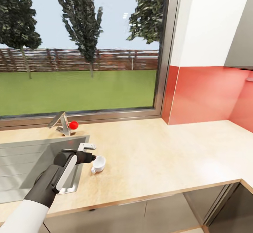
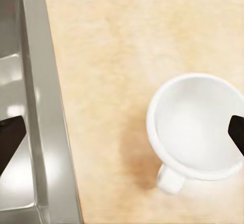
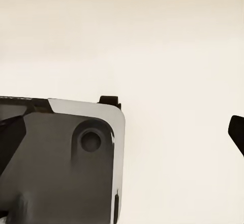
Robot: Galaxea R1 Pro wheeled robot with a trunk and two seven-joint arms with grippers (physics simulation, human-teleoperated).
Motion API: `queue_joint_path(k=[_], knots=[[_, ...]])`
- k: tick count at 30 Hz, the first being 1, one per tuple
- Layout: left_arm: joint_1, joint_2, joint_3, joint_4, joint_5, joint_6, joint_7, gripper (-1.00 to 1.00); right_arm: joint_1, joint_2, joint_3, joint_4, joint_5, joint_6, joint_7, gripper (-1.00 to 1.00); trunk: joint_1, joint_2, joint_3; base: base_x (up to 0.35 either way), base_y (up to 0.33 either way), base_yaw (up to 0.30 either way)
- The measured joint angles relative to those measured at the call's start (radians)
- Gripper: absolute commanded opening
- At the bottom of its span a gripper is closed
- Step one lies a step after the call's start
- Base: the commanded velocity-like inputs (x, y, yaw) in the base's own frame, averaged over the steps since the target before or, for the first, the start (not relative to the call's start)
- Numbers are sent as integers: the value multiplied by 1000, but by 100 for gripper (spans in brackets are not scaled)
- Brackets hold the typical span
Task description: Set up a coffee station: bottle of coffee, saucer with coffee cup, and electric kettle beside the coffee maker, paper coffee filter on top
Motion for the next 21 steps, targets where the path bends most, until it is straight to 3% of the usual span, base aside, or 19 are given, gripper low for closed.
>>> queue_joint_path(k=[7,21], knots=[[18,-1,-2,34,-2,-2,1,100,0,0,0,1,0,0,0,100,0,0,0,201,0,0],[23,-1,-3,49,2,-2,1,100,0,0,1,0,1,0,1,100,0,0,0,14,0,0]])
